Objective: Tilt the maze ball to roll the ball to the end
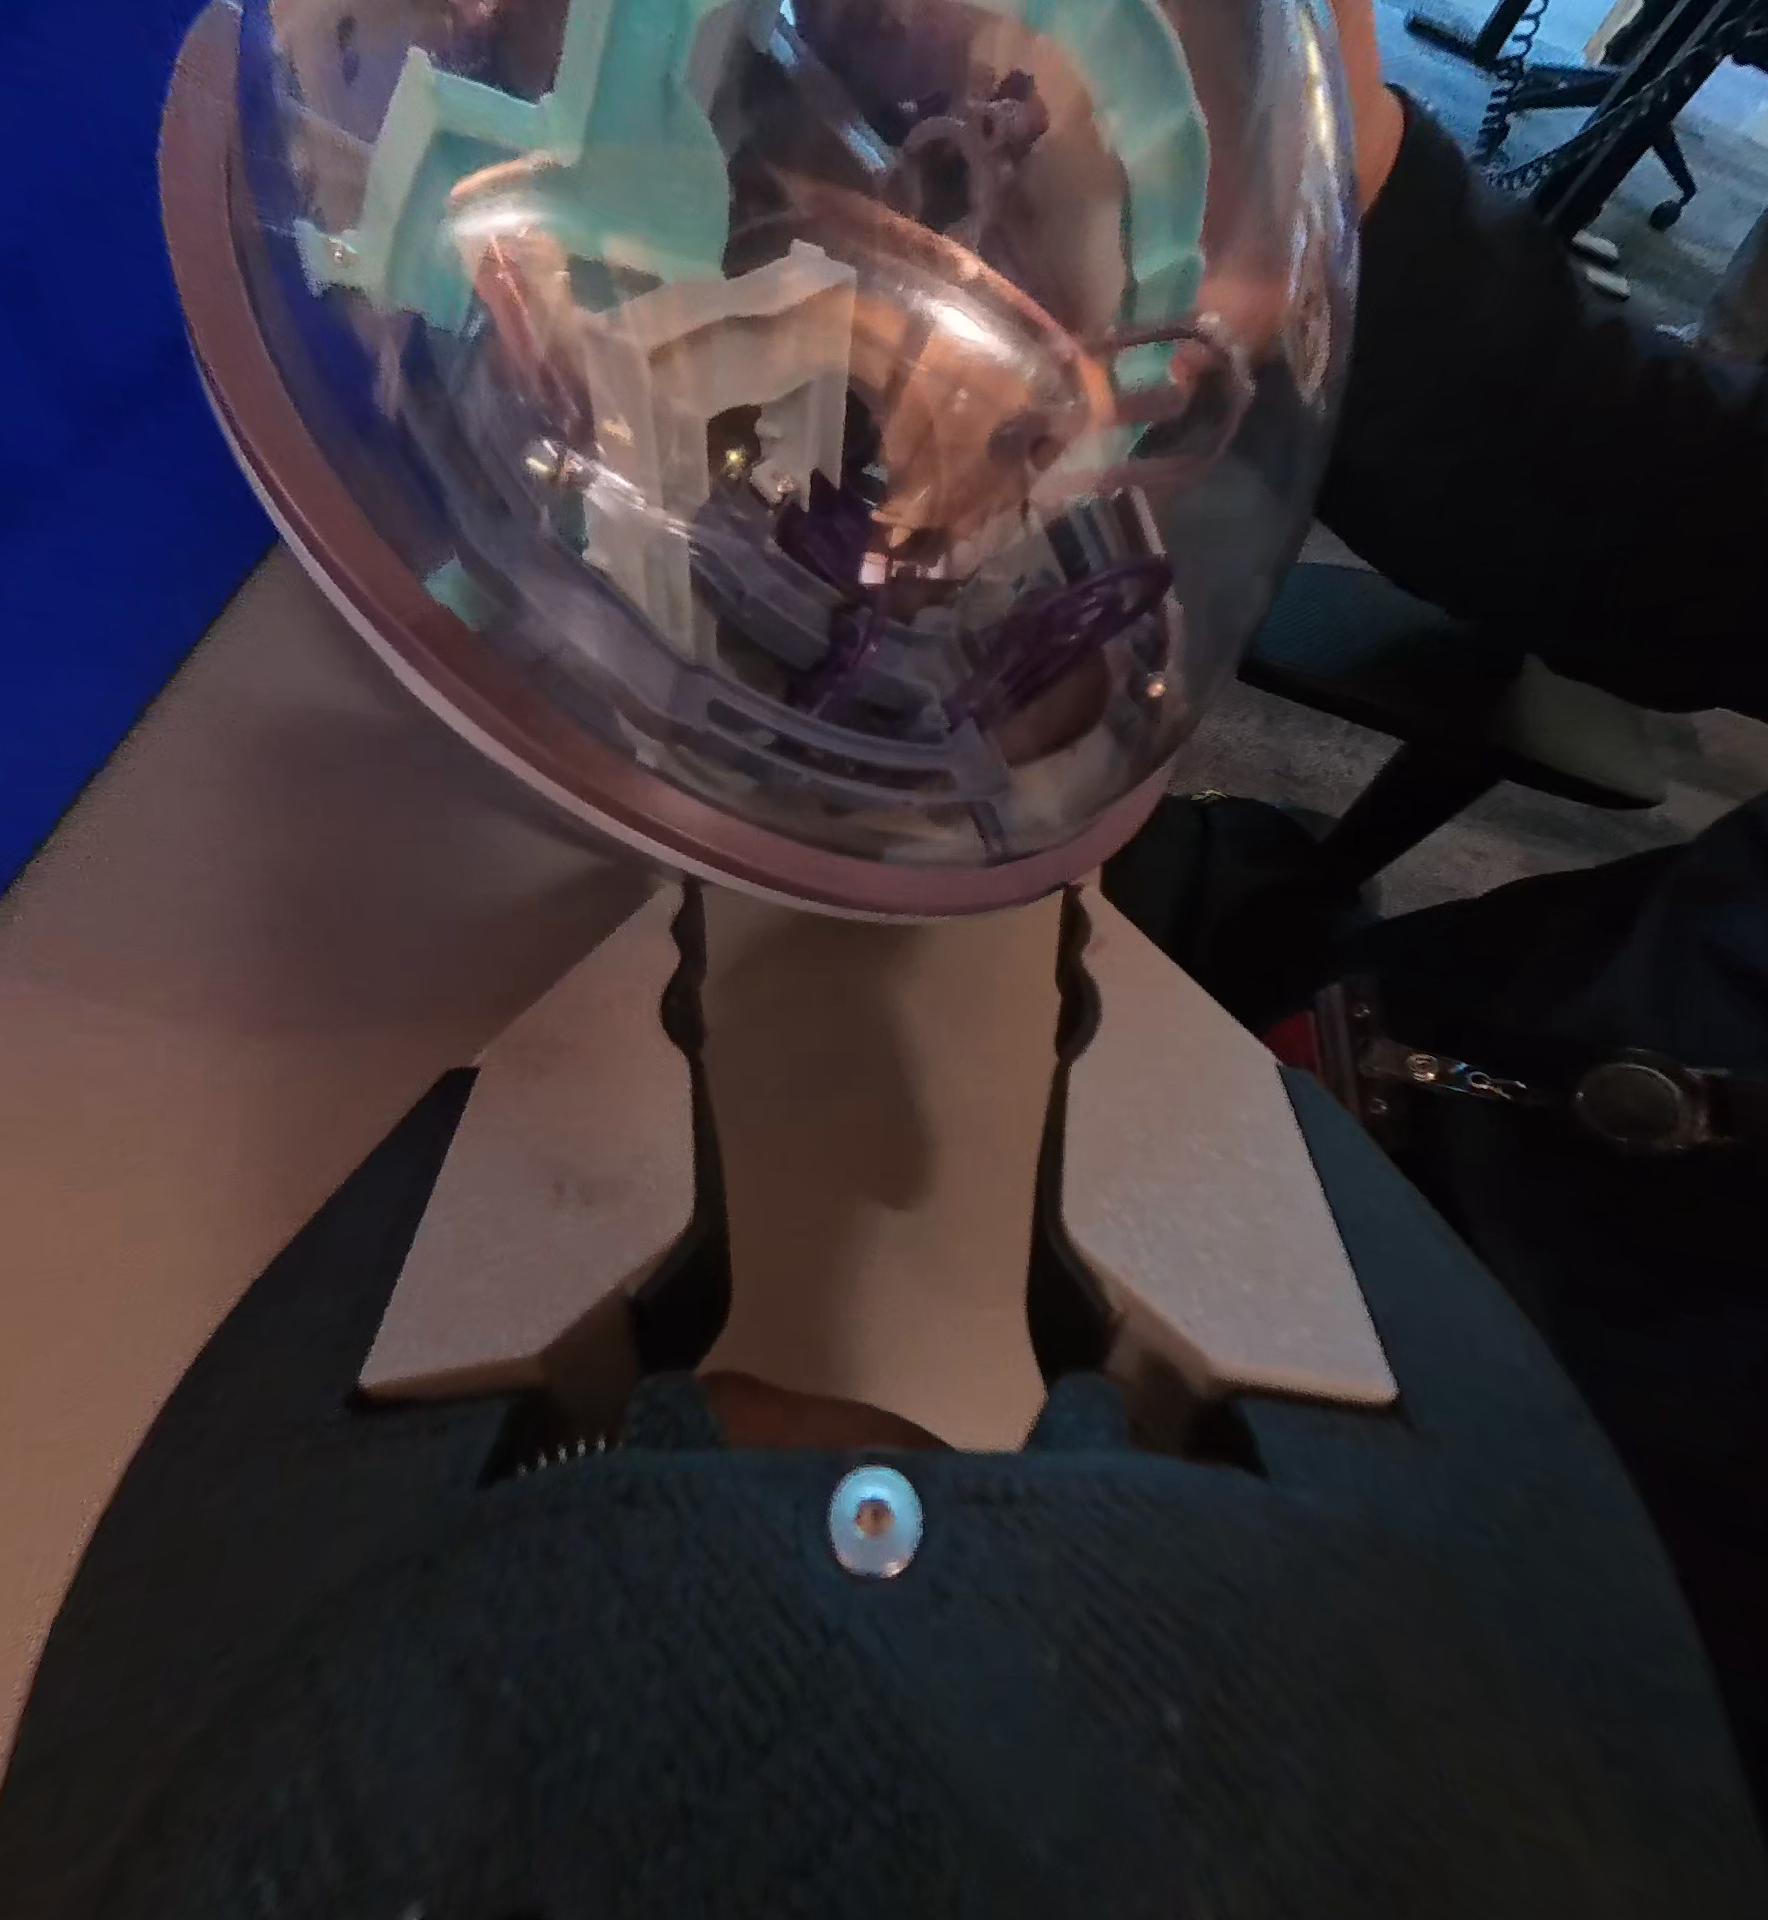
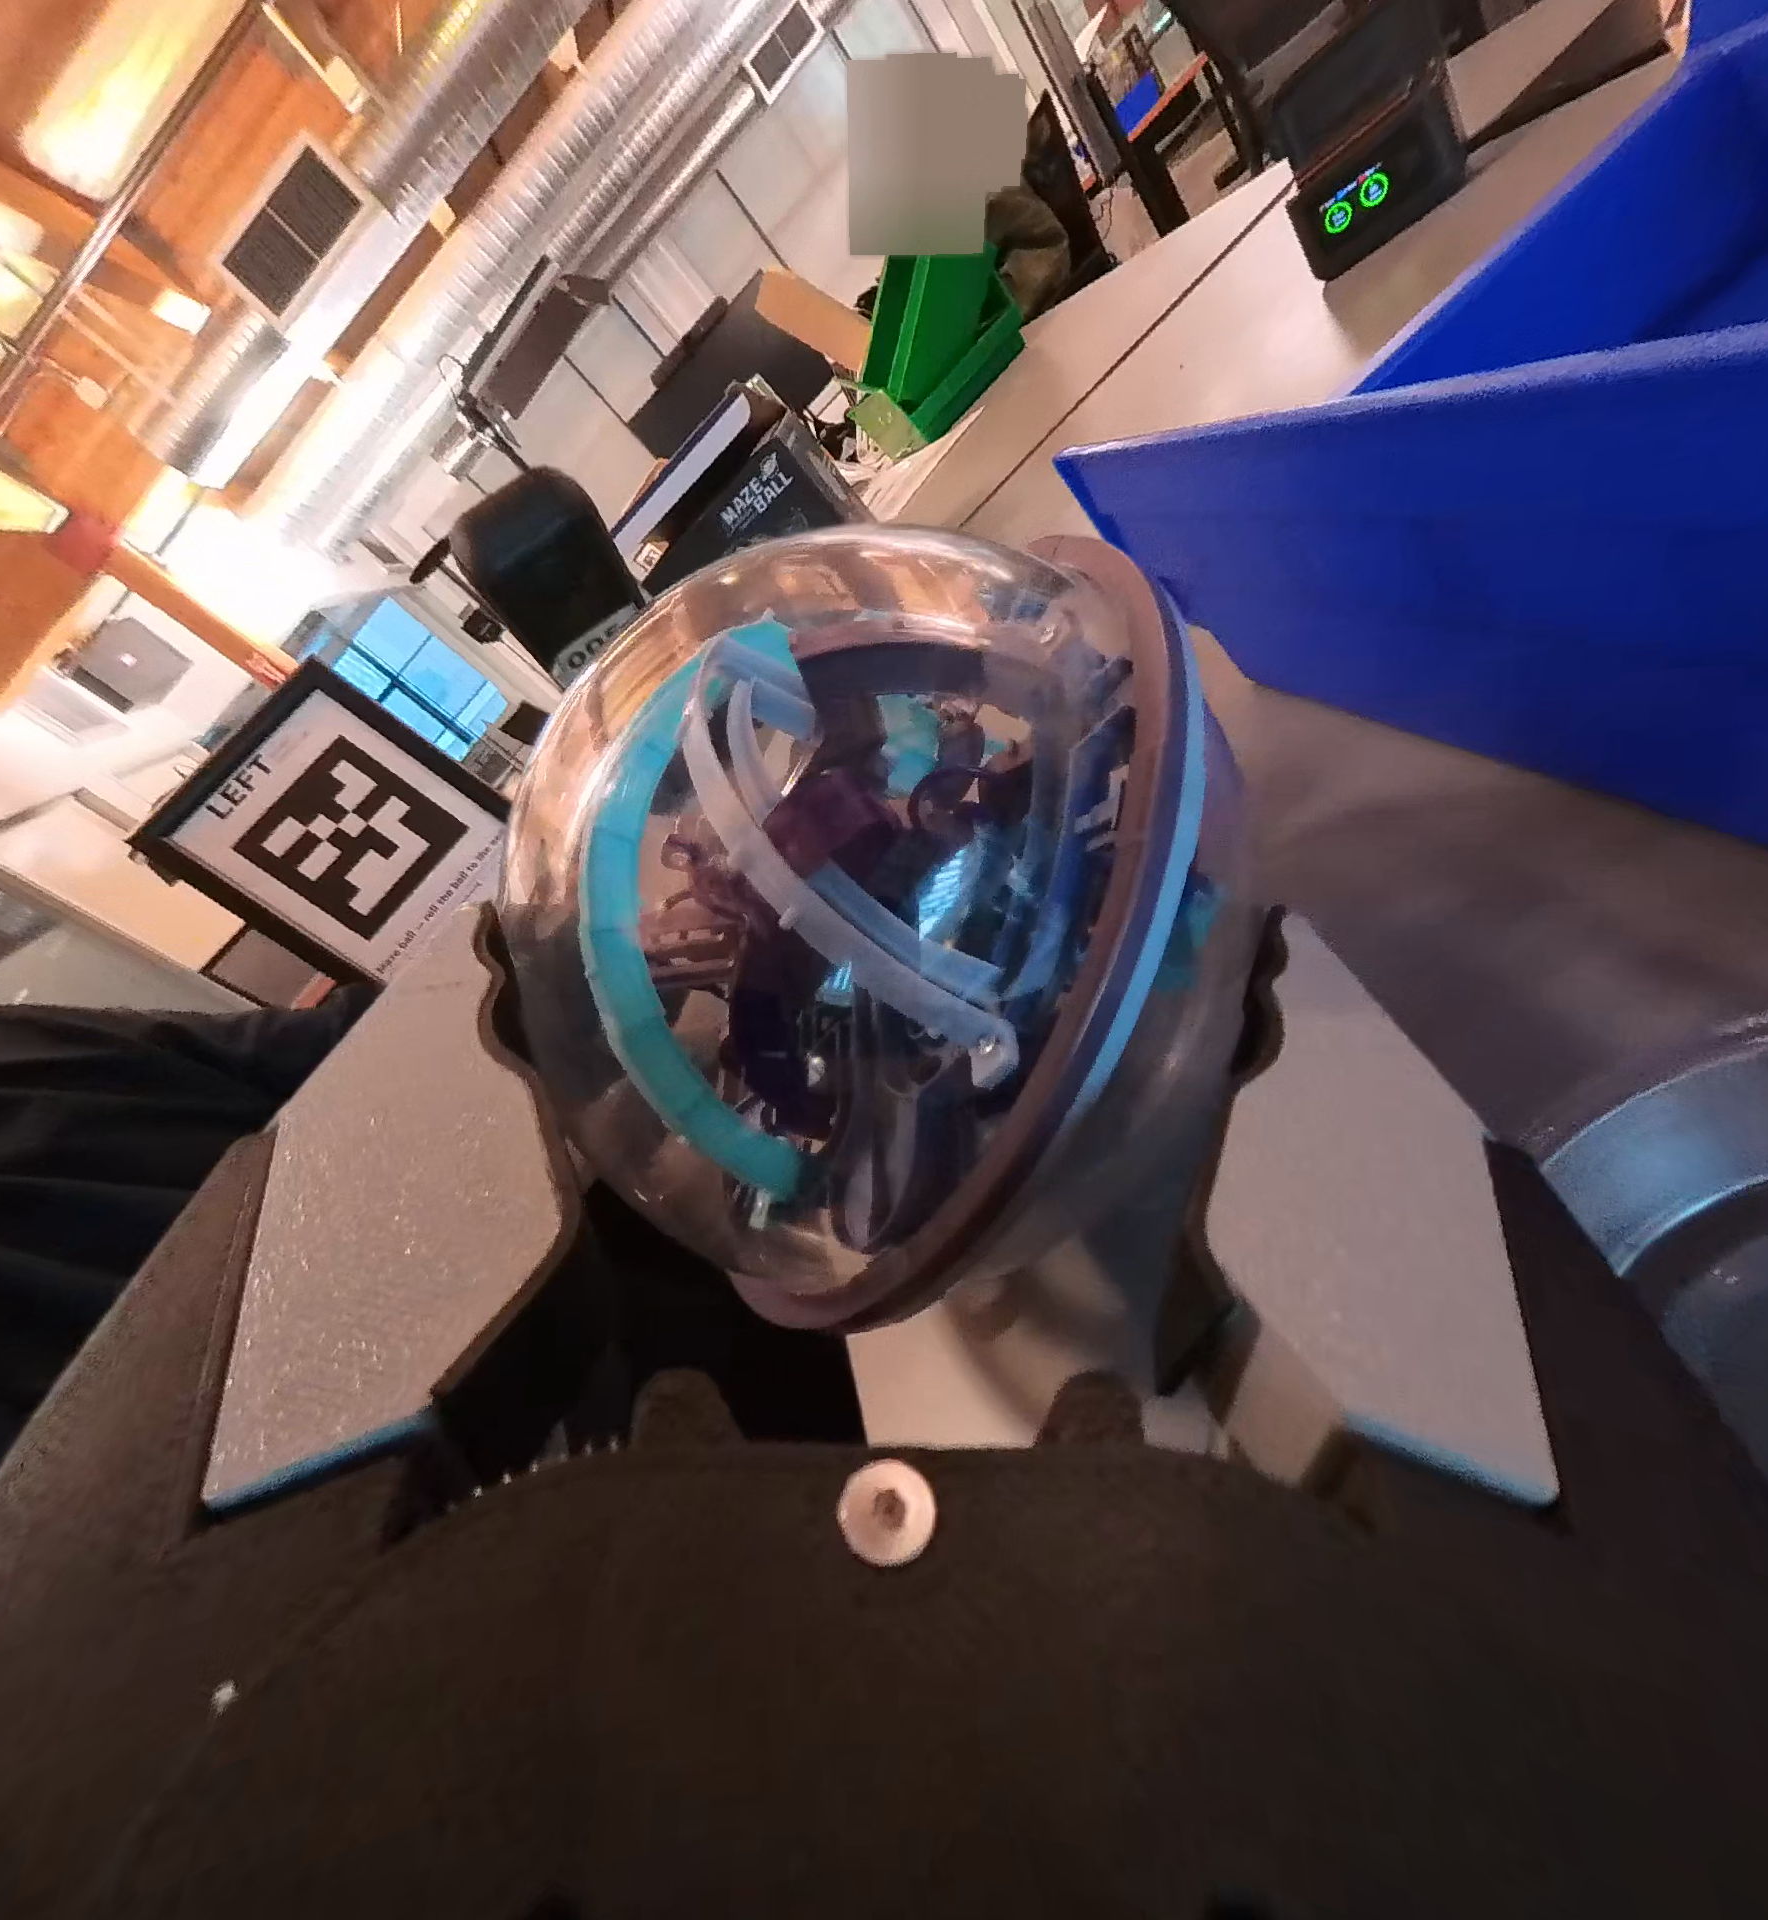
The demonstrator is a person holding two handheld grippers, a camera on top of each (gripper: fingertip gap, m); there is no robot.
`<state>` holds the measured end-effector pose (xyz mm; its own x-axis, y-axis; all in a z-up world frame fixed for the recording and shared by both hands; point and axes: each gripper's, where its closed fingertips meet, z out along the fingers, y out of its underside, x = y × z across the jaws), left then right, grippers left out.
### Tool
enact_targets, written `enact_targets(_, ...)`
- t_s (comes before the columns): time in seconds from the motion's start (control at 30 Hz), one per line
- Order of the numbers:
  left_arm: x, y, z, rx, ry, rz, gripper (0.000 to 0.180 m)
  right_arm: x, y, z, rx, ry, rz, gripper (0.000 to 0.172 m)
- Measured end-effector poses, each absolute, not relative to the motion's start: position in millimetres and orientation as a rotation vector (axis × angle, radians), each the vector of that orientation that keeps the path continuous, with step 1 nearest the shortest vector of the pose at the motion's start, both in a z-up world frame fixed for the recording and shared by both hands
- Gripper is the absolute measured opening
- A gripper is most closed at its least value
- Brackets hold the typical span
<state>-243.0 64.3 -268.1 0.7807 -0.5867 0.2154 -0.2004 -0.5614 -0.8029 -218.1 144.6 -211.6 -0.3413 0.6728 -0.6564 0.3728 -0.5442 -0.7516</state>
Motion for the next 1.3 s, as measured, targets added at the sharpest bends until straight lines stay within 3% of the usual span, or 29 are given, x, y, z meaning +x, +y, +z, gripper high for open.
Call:
enact_targets(0.33,-260,73,-272,-2.130,0.587,-0.400,0.061,-218,154,-209,-1.675,-1.348,1.969,0.129)
enact_targets(0.5,-286,85,-271,-2.088,0.577,-0.162,0.104,-218,158,-207,-1.670,-1.322,1.979,0.126)
enact_targets(0.67,-272,91,-252,-1.940,0.634,-0.177,0.116,-220,159,-206,-1.660,-1.301,1.991,0.126)
enact_targets(1.0,-251,96,-255,-1.855,0.735,-0.346,0.119,-222,159,-205,-1.641,-1.302,2.034,0.125)
enact_targets(1.3,-251,97,-250,-1.852,0.670,-0.493,0.121,-227,150,-211,-1.558,-1.434,1.961,0.139)
